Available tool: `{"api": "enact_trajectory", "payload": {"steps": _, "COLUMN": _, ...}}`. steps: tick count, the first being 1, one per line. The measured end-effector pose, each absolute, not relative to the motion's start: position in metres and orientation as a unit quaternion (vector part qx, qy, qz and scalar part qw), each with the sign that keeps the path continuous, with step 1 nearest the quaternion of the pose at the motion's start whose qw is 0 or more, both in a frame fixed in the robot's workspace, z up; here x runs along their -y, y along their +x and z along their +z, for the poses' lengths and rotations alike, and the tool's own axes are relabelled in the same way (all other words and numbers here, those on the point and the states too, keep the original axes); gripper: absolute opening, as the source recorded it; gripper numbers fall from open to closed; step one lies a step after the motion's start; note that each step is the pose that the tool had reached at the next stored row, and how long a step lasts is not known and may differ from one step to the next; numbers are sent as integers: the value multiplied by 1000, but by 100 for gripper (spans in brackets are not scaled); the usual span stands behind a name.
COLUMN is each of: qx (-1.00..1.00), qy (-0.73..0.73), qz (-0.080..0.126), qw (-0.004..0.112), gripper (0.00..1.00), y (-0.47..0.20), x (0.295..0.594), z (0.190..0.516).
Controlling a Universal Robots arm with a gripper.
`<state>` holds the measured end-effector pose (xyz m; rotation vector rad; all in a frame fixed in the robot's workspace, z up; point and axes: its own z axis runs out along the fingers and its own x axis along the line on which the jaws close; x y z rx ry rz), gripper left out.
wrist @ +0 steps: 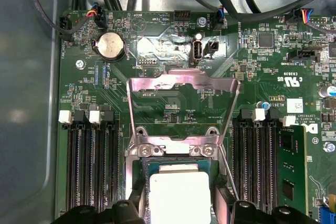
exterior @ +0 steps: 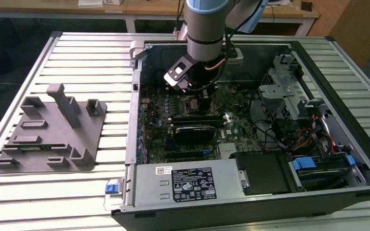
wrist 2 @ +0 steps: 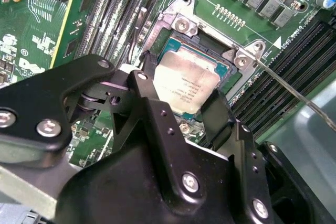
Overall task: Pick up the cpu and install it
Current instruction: 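Place the cpu into insertion slot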
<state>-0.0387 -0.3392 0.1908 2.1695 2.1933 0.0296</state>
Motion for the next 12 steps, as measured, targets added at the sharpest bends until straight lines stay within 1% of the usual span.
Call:
{"api": "enact_trajectory", "payload": {"steps": 11, "qx": -711, "qy": 703, "qz": 10, "qw": 28, "gripper": 62, "y": -39, "x": 339, "z": 193}}
{"api": "enact_trajectory", "payload": {"steps": 12, "qx": -711, "qy": 703, "qz": 9, "qw": 28, "gripper": 60, "y": -39, "x": 339, "z": 193}}
